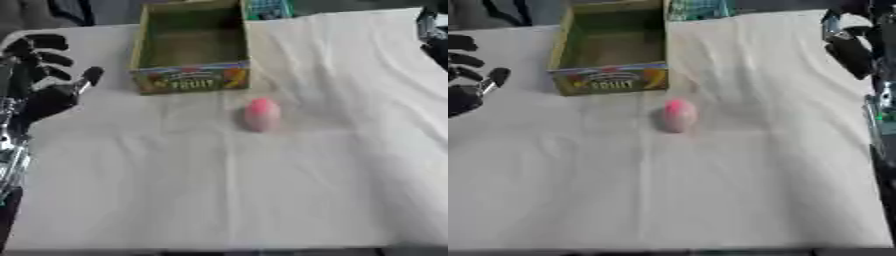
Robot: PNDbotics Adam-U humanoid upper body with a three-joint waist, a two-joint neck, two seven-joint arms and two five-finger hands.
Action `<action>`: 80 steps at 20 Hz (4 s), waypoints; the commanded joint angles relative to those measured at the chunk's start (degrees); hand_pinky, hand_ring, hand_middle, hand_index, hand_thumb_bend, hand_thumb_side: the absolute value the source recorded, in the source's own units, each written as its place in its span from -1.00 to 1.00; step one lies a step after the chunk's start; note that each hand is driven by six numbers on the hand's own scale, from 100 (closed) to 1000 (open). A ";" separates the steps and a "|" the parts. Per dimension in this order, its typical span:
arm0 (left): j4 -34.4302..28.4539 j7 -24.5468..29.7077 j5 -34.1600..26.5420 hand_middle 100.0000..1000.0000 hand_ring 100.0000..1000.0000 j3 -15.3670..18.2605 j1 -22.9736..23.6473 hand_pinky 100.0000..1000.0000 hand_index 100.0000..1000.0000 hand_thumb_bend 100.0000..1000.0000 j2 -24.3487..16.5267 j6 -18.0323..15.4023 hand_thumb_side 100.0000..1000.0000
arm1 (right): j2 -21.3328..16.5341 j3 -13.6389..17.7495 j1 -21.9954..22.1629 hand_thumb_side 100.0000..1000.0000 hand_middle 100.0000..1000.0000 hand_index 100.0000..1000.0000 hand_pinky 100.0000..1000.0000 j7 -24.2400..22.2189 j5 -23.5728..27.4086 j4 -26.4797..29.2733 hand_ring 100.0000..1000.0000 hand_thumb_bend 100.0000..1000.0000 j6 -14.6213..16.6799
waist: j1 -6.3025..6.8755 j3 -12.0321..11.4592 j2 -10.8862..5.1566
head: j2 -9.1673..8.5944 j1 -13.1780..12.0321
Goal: Pick up objects on the table and place them in the box.
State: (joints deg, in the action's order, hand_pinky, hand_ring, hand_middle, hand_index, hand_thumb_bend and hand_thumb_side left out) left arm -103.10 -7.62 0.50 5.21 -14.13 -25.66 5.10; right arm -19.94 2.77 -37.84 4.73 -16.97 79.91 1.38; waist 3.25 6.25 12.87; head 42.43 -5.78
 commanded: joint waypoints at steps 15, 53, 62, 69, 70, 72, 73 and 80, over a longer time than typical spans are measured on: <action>-1.34 0.35 0.08 0.18 0.11 -0.06 -0.56 -0.08 0.36 0.11 -0.87 0.04 -1.00 | 0.02 -6.11 -6.50 -0.10 0.37 0.79 0.41 -6.37 -0.92 -6.94 0.75 -1.00 1.36 | -0.22 -0.54 -1.03 | -0.48 0.60; -0.93 0.87 -0.01 0.19 0.11 -0.48 -0.81 -0.09 0.36 0.11 -0.82 0.01 -1.00 | 7.16 -19.98 -13.59 -0.26 0.60 0.82 0.75 -37.88 -23.19 -19.93 0.92 -1.00 22.55 | -0.41 -1.31 -1.10 | -1.68 3.38; -0.95 0.70 -0.03 0.19 0.11 -0.37 -0.76 -0.09 0.36 0.11 -0.83 0.04 -1.00 | 7.12 -18.11 -13.70 -1.00 -0.32 -0.08 0.55 -33.25 -25.50 -20.46 0.64 -1.00 23.85 | -0.49 -1.22 -1.16 | -1.87 3.53; -1.02 0.58 -0.07 0.19 0.11 -0.34 -0.77 -0.09 0.36 0.11 -0.83 0.05 -1.00 | 6.69 -16.98 -14.71 -1.00 -0.74 -0.51 0.39 -20.02 -25.23 -18.47 0.35 -1.00 22.58 | -0.59 -1.34 -1.22 | -2.06 3.55; -1.04 0.59 -0.07 0.19 0.11 -0.34 -0.78 -0.09 0.36 0.11 -0.83 0.05 -1.00 | 6.58 -16.64 -15.28 -1.00 -0.74 -0.52 0.39 -19.01 -25.24 -18.09 0.35 -1.00 22.17 | -0.57 -1.43 -1.23 | -2.09 3.56; -1.10 0.61 -0.07 0.19 0.11 -0.36 -0.79 -0.09 0.36 0.11 -0.84 0.04 -1.00 | 6.43 -15.76 -16.76 -1.00 -0.74 -0.52 0.39 -17.49 -25.59 -17.70 0.34 -1.00 21.22 | -0.57 -1.65 -1.29 | -2.12 3.64; -1.14 0.64 -0.08 0.19 0.11 -0.39 -0.80 -0.09 0.36 0.11 -0.84 0.03 -1.00 | 6.43 -15.27 -17.55 -1.00 -0.74 -0.52 0.39 -16.81 -25.89 -17.78 0.34 -1.00 20.73 | -0.58 -1.79 -1.32 | -2.13 3.70; -1.11 1.43 -0.23 0.19 0.11 -1.27 -1.56 -0.09 0.36 0.11 -0.55 0.05 -1.00 | 9.29 -9.98 -24.30 -1.00 -0.73 -0.50 0.39 -11.25 -29.66 -23.58 0.33 -1.00 15.99 | -0.96 -4.12 -1.25 | -2.28 5.14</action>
State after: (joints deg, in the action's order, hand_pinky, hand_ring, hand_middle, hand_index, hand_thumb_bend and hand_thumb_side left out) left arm -103.37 -6.48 0.41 3.89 -15.01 -25.40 5.23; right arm -11.09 -8.42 -60.35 -7.63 -45.67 56.74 18.12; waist 2.28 1.86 12.74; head 40.70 -1.03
